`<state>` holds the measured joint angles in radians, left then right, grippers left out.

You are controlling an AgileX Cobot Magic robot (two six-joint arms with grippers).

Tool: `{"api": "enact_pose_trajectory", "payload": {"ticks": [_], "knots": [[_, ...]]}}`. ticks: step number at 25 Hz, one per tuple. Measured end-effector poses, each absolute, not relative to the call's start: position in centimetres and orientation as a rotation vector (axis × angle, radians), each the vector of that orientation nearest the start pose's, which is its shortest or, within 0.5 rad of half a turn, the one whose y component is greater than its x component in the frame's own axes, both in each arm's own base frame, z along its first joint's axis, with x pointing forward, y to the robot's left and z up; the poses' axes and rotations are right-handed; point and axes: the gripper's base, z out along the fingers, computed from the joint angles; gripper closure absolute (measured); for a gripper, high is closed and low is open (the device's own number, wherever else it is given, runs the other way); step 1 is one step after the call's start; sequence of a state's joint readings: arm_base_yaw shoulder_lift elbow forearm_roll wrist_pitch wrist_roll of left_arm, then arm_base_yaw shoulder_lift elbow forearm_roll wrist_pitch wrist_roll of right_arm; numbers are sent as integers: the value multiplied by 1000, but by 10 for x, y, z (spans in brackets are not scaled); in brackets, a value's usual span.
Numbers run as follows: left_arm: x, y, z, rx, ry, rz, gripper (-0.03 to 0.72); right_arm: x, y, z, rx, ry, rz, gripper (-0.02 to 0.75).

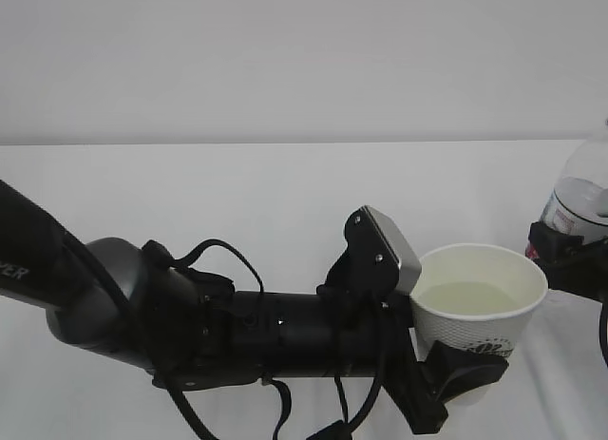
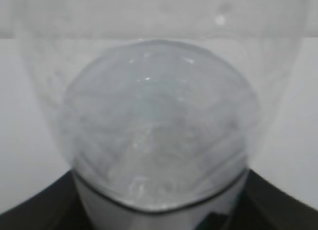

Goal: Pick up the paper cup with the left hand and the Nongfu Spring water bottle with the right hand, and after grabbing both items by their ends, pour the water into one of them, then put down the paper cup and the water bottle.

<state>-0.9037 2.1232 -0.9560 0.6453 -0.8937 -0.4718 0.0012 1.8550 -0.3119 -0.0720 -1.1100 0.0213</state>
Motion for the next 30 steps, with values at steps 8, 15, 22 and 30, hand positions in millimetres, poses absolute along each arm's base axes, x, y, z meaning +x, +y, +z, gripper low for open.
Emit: {"api": "enact_pose_trajectory", "payload": {"ticks": [8,15,22,30], "knots": [[211,-337,109,1148,1615,-1082,193,252,6,106,-56,1917,56,261],[211,-337,109,1146,1616,-1082,193,252,7,106,-61,1916,59,211],[211,-337,109,1143,1609,-1089,193,253,7,107,-71,1900,65,143],[211,-337,110,1141,1603,-1094,193,254,8,108,-69,1887,70,132]]}}
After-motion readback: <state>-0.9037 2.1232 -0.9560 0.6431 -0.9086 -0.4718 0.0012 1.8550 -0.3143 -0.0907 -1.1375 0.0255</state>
